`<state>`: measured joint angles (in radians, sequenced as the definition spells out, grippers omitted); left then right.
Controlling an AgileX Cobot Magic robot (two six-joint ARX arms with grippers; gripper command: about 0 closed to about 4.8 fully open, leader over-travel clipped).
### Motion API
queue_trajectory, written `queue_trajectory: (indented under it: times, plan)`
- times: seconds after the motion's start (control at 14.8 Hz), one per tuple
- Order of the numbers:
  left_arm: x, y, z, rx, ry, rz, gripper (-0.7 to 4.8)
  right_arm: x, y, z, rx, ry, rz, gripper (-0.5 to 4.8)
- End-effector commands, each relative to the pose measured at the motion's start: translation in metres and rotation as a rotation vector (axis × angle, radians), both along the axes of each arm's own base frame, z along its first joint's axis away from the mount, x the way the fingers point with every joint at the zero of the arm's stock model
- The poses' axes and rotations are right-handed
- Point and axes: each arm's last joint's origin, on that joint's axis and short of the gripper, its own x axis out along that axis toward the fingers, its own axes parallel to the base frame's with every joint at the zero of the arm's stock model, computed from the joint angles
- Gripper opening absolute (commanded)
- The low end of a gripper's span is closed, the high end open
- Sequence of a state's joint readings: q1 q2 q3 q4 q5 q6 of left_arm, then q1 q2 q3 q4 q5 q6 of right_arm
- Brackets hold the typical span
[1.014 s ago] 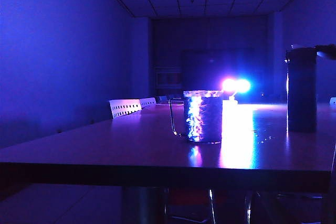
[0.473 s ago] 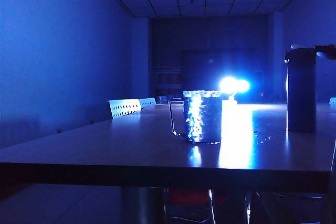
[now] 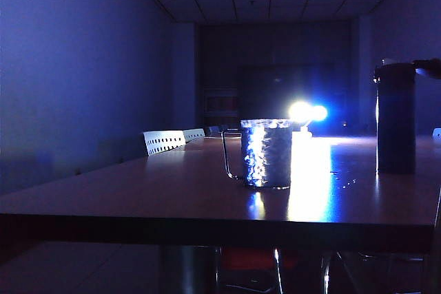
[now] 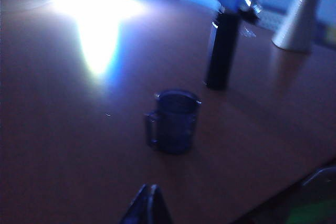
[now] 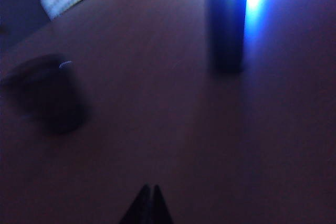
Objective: Pick up the black thermos cup, pour some water from it into the cup, and then put the thermos cup back on the table.
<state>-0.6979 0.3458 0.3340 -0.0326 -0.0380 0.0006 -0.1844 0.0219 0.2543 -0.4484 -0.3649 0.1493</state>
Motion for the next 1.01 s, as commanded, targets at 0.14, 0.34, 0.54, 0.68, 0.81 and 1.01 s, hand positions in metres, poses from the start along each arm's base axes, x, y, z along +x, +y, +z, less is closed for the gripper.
queue_trajectory:
  times: [0.14, 0.34, 0.54, 0.68, 0.81, 1.01]
  plan:
    - [0.002, -0.003, -0.021, -0.081, -0.025, -0.027, -0.06, -0.001, 0.001, 0.002, 0.016, -0.006, 0.012, -0.05]
    - [0.004, -0.003, -0.037, -0.106, -0.032, 0.019, -0.06, -0.001, 0.001, 0.002, 0.016, -0.006, 0.012, -0.06]
    - [0.002, 0.011, -0.039, -0.14, -0.087, 0.12, -0.06, -0.001, 0.001, 0.002, 0.015, -0.011, 0.011, -0.06]
    - [0.001, 0.031, -0.042, -0.131, -0.093, 0.229, -0.06, -0.001, 0.001, 0.002, 0.015, -0.01, 0.011, -0.05]
    - [-0.002, 0.047, -0.048, -0.104, -0.068, 0.344, -0.06, -0.001, 0.001, 0.002, 0.015, -0.01, 0.012, -0.06]
    - [0.0, 0.056, -0.055, -0.07, -0.01, 0.432, -0.06, -0.002, 0.001, 0.002, 0.013, -0.018, 0.011, -0.06]
